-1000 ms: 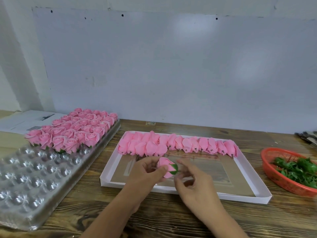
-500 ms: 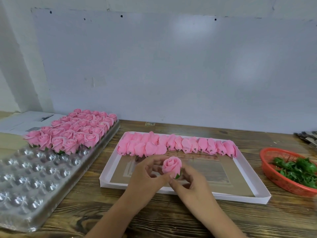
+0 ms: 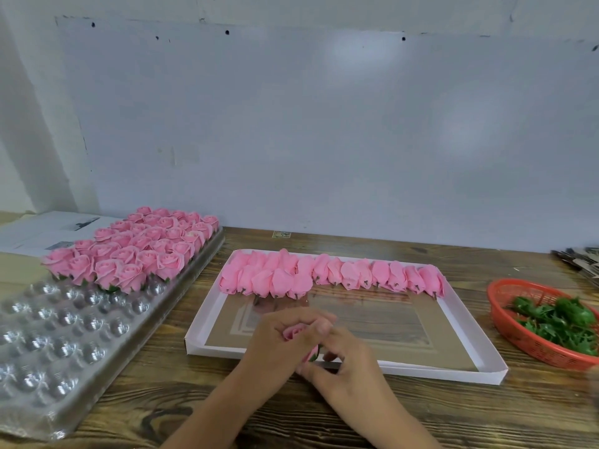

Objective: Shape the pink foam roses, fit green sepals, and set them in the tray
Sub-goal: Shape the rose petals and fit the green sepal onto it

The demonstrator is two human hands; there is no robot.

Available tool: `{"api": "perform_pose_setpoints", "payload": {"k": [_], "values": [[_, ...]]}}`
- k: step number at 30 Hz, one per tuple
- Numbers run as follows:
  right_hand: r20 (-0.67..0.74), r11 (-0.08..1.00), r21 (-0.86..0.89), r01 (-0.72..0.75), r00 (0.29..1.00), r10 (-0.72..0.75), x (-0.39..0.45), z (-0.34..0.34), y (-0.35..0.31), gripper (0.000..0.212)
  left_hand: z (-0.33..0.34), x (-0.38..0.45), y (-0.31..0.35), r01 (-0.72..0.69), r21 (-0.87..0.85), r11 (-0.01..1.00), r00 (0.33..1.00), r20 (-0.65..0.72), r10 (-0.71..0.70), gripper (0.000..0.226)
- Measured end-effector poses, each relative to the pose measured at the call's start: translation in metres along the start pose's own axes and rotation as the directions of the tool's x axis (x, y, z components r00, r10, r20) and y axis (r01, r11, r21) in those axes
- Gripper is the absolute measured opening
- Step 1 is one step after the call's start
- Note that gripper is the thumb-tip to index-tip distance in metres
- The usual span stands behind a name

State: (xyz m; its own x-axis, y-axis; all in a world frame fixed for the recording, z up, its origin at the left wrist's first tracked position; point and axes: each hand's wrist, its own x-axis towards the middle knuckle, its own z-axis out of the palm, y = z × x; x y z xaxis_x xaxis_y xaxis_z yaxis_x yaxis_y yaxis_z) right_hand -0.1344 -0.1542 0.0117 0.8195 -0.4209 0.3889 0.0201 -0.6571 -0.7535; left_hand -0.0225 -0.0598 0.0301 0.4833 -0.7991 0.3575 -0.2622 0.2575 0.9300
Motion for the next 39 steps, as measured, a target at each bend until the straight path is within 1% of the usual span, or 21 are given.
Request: {"api": "perform_pose_setpoints", "payload": {"k": [2,5,7,9,10,12,15,18,21,23,26,28,30,32,34,36,38,39], "values": [[-0.026,0.998,0.052,-0.023,0.999,0.025,-0.0001,0.0006,0.0012,0.035,0.0012,0.0003,0.001,-0.002,0.014,1.0,1.0,0.028,0.001,0.028],[-0.053,0.992,0.124,-0.003,0.999,0.009,-0.0009,-0.0004,0.0007,0.028,-0.0005,0.0006,-0.0012,0.035,0.099,0.994,0.995,0.084,-0.043,0.023],[-0.093,0.989,0.145,0.021,0.996,-0.007,-0.0012,-0.0016,-0.0011,0.027,-0.0026,0.0005,-0.0053,0.049,0.122,0.991,0.992,0.106,-0.062,0.031],[-0.132,0.993,0.118,-0.008,0.991,0.023,-0.0005,-0.0028,-0.0004,0.025,-0.0029,0.0013,-0.0066,0.04,0.08,0.996,0.995,0.089,-0.047,0.044],[-0.145,0.997,0.076,-0.033,0.989,0.044,0.0002,-0.0039,0.001,0.022,-0.0028,0.0018,-0.0058,0.037,0.044,0.998,0.997,0.065,-0.04,0.048],[-0.128,0.998,-0.039,-0.052,0.991,0.047,0.0008,-0.0058,0.0039,0.02,-0.0028,0.0028,-0.0037,0.028,-0.008,1.0,1.0,-0.002,-0.028,0.049],[-0.038,0.993,-0.121,-0.007,0.999,0.003,-0.0003,-0.0039,0.004,0.026,-0.0036,0.0017,-0.0014,0.002,-0.015,1.0,1.0,-0.022,-0.002,0.034],[-0.022,0.996,-0.085,0.003,1.0,-0.004,-0.0026,-0.0014,0.0031,0.032,-0.0008,0.0007,-0.0026,0.004,0.039,0.999,1.0,0.014,-0.004,0.013],[-0.017,1.0,-0.006,0.003,1.0,-0.003,-0.0035,-0.0005,0.0023,0.04,0.001,0.001,-0.0036,0.015,0.069,0.998,0.999,0.044,-0.018,0.012],[-0.039,0.999,0.035,0.009,0.999,-0.008,-0.0032,0.0007,0.0018,0.039,-0.0001,0.0014,-0.0037,0.026,0.078,0.997,0.998,0.047,-0.029,0.014],[-0.081,0.99,0.136,0.028,0.997,-0.017,-0.0028,0.0007,-0.0001,0.034,-0.0009,0.001,-0.0039,0.056,0.101,0.993,0.995,0.077,-0.064,0.023],[-0.109,0.988,0.143,0.054,0.993,-0.038,-0.0022,-0.0005,-0.0024,0.034,-0.001,0.0007,-0.0031,0.068,0.122,0.99,0.993,0.085,-0.079,0.029],[-0.12,0.985,0.164,0.058,0.992,-0.039,-0.0022,-0.0007,-0.0021,0.031,-0.0018,0.0003,-0.003,0.089,0.101,0.991,0.99,0.097,-0.098,0.038],[-0.168,0.983,0.184,0.027,0.986,0.004,-0.002,-0.0012,-0.0011,0.028,-0.0027,0.0003,-0.0038,0.084,0.054,0.995,0.991,0.104,-0.089,0.045],[-0.2,0.987,0.161,-0.012,0.979,0.044,-0.0006,-0.0022,0.0021,0.029,-0.0025,0.0008,-0.0036,0.061,-0.011,0.998,0.994,0.086,-0.06,0.051],[-0.188,0.991,0.123,-0.058,0.979,0.08,0.0004,-0.003,0.0026,0.028,-0.0021,0.0022,-0.0008,0.031,-0.069,0.997,0.999,0.012,-0.03,0.046],[-0.17,0.993,0.079,-0.089,0.98,0.101,0.0012,-0.0027,0.0036,0.015,-0.0033,0.0029,0.0013,-0.021,-0.078,0.997,0.998,-0.062,0.016,0.039],[-0.161,0.994,0.05,-0.094,0.982,0.101,0.001,-0.0024,0.0036,0.01,-0.0041,0.0029,0.0019,-0.04,-0.077,0.996,0.997,-0.075,0.034,0.036]]}}
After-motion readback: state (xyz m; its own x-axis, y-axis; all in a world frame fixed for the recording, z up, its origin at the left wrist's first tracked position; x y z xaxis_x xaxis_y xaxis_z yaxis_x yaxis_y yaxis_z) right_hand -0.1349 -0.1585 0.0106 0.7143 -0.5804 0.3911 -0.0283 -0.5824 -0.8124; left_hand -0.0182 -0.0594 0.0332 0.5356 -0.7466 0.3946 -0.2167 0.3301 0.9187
